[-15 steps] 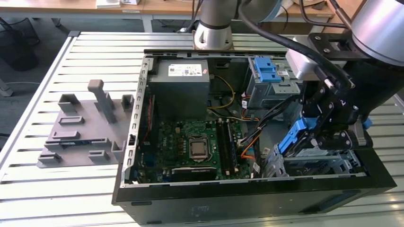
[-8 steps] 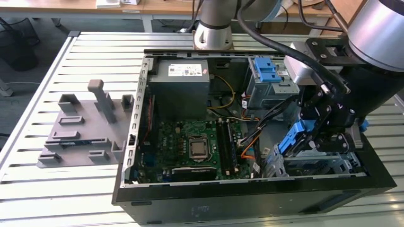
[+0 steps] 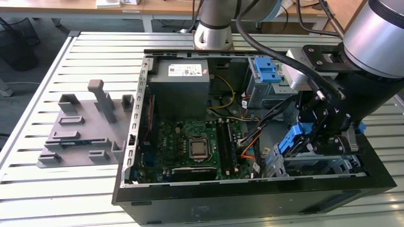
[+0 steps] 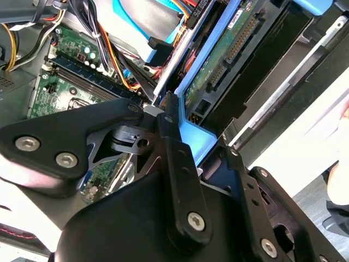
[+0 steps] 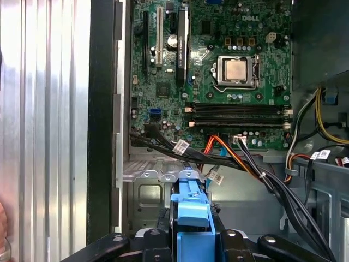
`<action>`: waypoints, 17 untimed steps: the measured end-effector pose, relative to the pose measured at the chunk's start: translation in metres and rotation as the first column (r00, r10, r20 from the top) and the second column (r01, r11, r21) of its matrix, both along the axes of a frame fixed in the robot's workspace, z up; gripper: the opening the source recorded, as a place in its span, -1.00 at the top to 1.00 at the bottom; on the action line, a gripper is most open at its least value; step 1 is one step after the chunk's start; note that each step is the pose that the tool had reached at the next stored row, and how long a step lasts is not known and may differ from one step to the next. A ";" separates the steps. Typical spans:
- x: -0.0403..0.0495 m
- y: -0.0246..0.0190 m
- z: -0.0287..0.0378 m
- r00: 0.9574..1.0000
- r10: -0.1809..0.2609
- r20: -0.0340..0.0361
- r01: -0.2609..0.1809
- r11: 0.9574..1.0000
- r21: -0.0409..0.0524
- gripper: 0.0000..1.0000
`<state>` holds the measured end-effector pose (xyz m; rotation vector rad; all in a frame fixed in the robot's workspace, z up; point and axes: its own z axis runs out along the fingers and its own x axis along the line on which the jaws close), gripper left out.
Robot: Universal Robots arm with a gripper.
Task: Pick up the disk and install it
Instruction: 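Insert the disk into the insertion slot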
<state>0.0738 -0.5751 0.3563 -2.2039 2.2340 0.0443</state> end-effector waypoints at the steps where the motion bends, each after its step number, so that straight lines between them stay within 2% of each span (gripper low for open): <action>1: 0.0000 0.0000 0.0000 1.000 0.000 0.000 0.000 1.000 0.000 0.26; 12: 0.0000 -0.0001 -0.0003 1.000 0.000 0.000 0.000 1.000 0.000 0.25; 13: 0.0000 -0.0001 -0.0002 1.000 0.000 0.000 0.000 1.000 0.000 0.12; 17: 0.0000 0.0000 -0.0004 1.000 0.000 0.000 0.000 1.000 0.000 0.12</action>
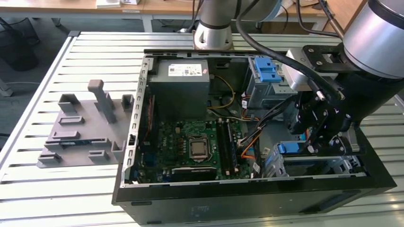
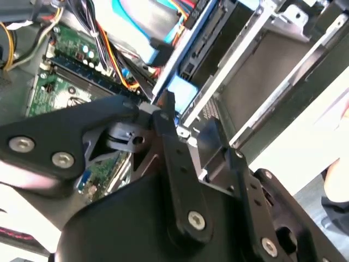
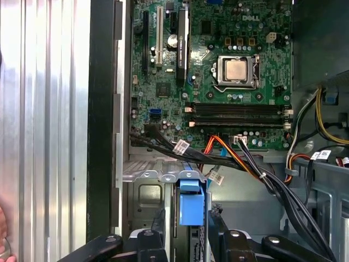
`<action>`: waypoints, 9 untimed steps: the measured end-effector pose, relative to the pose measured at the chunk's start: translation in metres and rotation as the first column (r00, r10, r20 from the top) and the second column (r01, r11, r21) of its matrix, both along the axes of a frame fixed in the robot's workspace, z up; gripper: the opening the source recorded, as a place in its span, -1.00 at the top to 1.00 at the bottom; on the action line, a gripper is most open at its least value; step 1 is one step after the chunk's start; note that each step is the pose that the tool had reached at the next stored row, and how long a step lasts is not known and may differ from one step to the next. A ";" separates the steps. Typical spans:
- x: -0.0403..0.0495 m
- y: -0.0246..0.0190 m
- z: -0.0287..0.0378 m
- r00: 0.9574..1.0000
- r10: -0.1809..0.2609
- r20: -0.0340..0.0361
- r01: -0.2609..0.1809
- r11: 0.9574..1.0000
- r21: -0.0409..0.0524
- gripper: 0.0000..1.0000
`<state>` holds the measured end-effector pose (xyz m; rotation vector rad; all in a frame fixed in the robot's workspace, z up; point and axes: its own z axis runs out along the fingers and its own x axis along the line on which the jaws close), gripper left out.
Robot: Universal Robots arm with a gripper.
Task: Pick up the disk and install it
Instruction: 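Insert the disk into the insertion slot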
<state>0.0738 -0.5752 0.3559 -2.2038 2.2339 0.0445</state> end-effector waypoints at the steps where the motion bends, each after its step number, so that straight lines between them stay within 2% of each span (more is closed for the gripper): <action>1: 0.0000 0.0000 0.0000 1.000 0.000 0.000 0.000 1.000 0.000 0.12; 3: 0.0000 0.0000 0.0000 1.000 0.000 0.000 0.000 1.000 0.000 0.15; 4: 0.0000 0.0000 0.0000 1.000 0.000 0.000 0.000 1.000 0.000 0.27; 5: 0.0000 0.0000 0.0000 1.000 0.000 0.000 0.000 1.000 0.000 0.27; 7: 0.0000 0.0000 -0.0001 1.000 0.000 0.000 0.000 1.000 0.000 0.51; 8: 0.0000 0.0000 -0.0001 1.000 0.000 0.000 0.000 1.000 0.000 0.51; 9: 0.0000 0.0000 -0.0001 1.000 0.000 0.000 0.000 1.000 0.000 0.62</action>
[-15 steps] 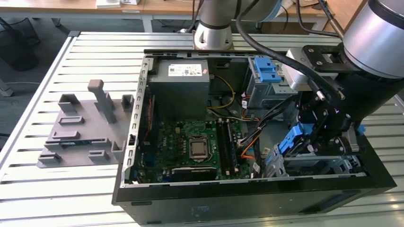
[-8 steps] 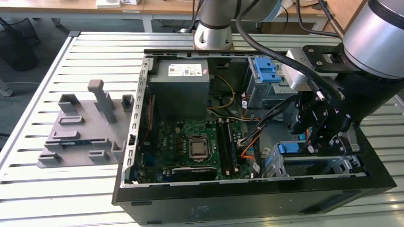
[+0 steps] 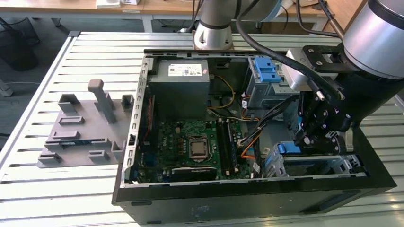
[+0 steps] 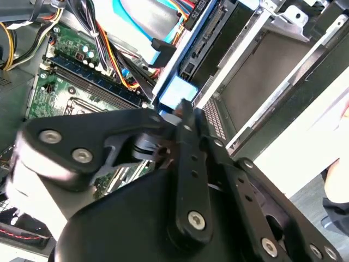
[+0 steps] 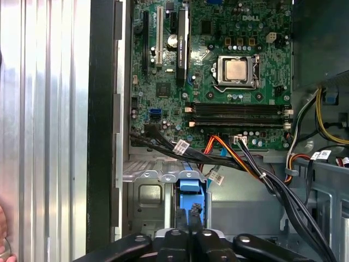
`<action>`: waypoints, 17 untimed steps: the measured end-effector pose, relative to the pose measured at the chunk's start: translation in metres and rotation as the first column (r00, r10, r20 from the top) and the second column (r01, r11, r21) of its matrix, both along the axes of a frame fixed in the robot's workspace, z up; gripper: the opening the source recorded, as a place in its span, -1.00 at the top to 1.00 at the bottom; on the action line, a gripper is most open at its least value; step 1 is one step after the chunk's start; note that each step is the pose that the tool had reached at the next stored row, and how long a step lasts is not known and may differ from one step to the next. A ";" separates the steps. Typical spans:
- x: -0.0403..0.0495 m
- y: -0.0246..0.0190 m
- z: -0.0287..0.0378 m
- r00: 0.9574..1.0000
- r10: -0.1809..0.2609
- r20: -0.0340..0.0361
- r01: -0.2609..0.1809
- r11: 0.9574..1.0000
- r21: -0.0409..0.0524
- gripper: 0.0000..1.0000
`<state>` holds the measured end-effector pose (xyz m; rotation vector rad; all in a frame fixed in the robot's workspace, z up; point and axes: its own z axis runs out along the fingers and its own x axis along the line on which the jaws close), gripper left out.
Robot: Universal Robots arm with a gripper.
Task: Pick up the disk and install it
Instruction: 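Insert the disk into the insertion slot, then insert the first disk wire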
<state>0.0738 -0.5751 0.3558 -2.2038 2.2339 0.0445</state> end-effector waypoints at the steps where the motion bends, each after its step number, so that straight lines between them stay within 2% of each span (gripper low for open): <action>1: 0.0000 0.0000 0.0000 1.000 0.000 0.000 0.000 1.000 0.000 0.74; 3: 0.0000 0.0000 0.0000 1.000 0.000 0.000 0.000 1.000 0.000 0.79; 17: 0.0000 0.0000 -0.0005 1.000 0.000 0.000 0.000 1.000 0.000 0.79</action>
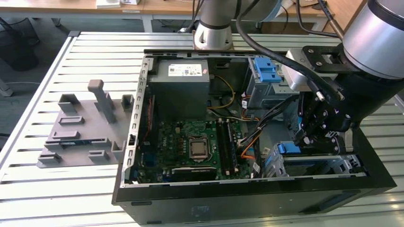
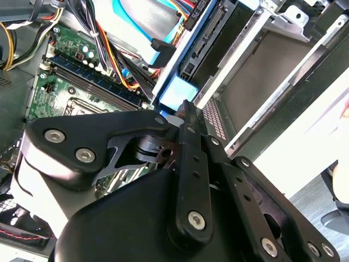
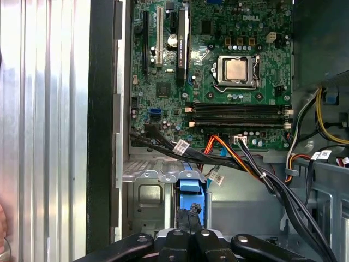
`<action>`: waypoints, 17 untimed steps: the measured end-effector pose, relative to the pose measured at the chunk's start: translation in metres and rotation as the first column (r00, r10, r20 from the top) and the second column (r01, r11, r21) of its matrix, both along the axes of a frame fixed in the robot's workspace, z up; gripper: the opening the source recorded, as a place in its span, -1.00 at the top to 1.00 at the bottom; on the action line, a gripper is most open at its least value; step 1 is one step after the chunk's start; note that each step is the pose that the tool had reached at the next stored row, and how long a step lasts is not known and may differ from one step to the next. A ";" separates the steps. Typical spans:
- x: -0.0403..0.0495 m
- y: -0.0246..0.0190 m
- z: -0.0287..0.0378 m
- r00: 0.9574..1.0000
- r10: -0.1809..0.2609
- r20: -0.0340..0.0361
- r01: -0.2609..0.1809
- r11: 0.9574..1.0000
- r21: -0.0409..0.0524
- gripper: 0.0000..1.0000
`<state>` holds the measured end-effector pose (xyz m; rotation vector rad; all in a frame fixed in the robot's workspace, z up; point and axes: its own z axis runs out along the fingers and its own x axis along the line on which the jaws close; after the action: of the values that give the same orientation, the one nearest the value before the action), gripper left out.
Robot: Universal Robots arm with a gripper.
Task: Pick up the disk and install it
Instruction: 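Insert the first disk wire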
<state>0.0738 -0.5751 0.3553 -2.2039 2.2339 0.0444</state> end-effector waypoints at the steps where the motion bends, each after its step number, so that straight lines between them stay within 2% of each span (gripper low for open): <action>1: 0.0001 0.0000 0.0000 1.000 0.000 0.000 0.000 1.000 0.000 0.79; 17: 0.0313 0.0000 -0.0001 1.000 0.000 -0.001 0.000 1.000 0.000 0.79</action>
<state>0.1051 -0.5751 0.3552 -2.2044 2.2344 0.0458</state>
